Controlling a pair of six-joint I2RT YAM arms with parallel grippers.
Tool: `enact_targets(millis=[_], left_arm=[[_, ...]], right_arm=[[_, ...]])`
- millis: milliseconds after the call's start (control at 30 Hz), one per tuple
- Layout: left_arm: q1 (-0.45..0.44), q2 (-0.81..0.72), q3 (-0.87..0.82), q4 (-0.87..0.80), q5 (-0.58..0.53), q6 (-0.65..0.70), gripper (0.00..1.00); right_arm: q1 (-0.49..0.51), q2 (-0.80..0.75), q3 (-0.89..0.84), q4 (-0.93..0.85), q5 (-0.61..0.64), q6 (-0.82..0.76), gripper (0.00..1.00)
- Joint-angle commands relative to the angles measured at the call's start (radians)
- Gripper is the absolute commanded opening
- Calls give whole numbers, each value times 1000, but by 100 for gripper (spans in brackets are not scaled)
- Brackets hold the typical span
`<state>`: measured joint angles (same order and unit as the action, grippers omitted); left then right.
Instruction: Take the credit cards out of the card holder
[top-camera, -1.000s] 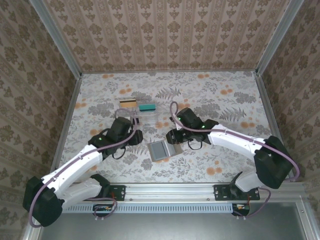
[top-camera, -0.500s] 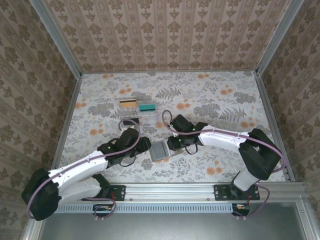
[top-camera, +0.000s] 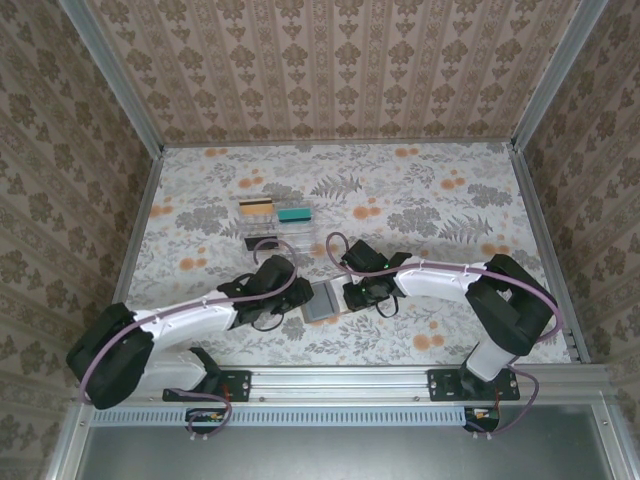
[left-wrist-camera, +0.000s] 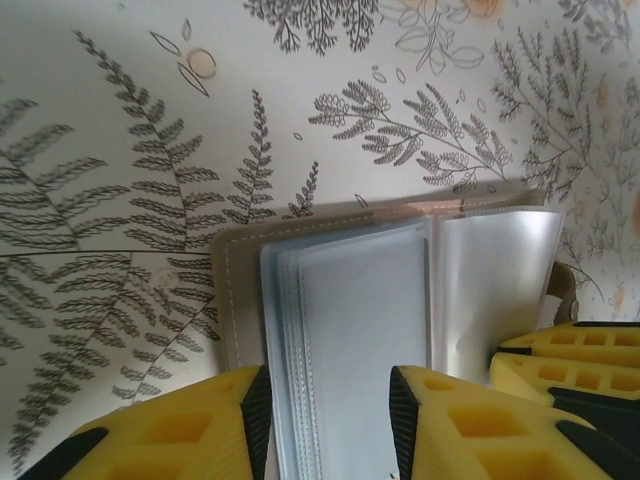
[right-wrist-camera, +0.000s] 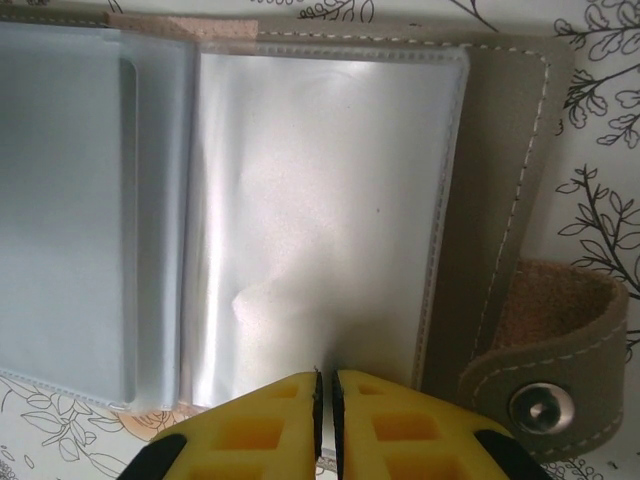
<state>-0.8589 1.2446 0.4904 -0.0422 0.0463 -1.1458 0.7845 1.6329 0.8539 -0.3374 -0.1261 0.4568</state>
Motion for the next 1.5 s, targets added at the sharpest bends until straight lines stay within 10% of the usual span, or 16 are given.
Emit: enact_targets(millis=[0, 1467], left_arm=[[-8, 30, 3, 57, 48, -6, 38], [-9, 135, 51, 66, 114, 31, 32]], right_arm=[[8, 11, -19, 9, 26, 24, 14], [8, 22, -19, 14, 18, 28, 15]])
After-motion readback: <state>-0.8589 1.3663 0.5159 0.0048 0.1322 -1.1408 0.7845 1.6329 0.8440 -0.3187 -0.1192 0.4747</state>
